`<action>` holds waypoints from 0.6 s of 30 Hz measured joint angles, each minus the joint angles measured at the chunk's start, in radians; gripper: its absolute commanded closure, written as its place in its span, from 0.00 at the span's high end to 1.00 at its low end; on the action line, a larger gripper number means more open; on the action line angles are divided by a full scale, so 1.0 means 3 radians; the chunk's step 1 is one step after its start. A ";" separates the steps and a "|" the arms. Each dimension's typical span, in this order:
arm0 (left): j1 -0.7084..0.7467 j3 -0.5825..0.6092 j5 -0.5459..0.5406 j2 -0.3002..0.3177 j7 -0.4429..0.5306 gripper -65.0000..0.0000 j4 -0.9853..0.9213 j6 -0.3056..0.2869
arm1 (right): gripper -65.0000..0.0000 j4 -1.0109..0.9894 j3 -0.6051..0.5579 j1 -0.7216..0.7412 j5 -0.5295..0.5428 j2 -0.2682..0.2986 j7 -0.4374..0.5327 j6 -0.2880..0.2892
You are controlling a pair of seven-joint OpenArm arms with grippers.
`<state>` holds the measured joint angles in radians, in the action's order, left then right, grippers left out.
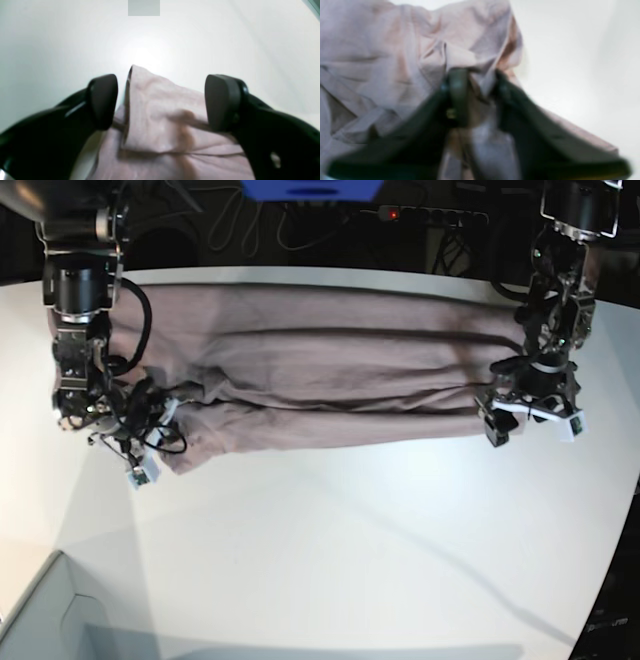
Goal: Layout the t-shirt on the table in an organized manner, then fold the t-shirt properly
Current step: 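Lower the right gripper along the shirt side and regrasp the fabric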
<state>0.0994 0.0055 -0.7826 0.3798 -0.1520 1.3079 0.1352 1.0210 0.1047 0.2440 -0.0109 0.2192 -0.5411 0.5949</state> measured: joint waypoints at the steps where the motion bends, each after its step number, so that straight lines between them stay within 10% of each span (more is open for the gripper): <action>1: 0.0000 0.0000 0.0000 0.0000 0.0001 0.81 0.0000 0.0000 | 0.02 -0.0001 0.0009 0.0027 -0.0010 0.0000 -0.0020 -0.0001; 18: 0.0003 0.0000 0.0010 0.0000 0.0000 0.81 0.0000 0.0000 | 0.04 0.0017 -0.0168 0.0435 -0.0015 0.0100 0.0001 -0.0001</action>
<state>0.1001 0.0055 -0.7795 0.3798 -0.1520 1.3079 0.1352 1.0260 0.0544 0.3744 -0.0154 0.2493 -0.5407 0.5945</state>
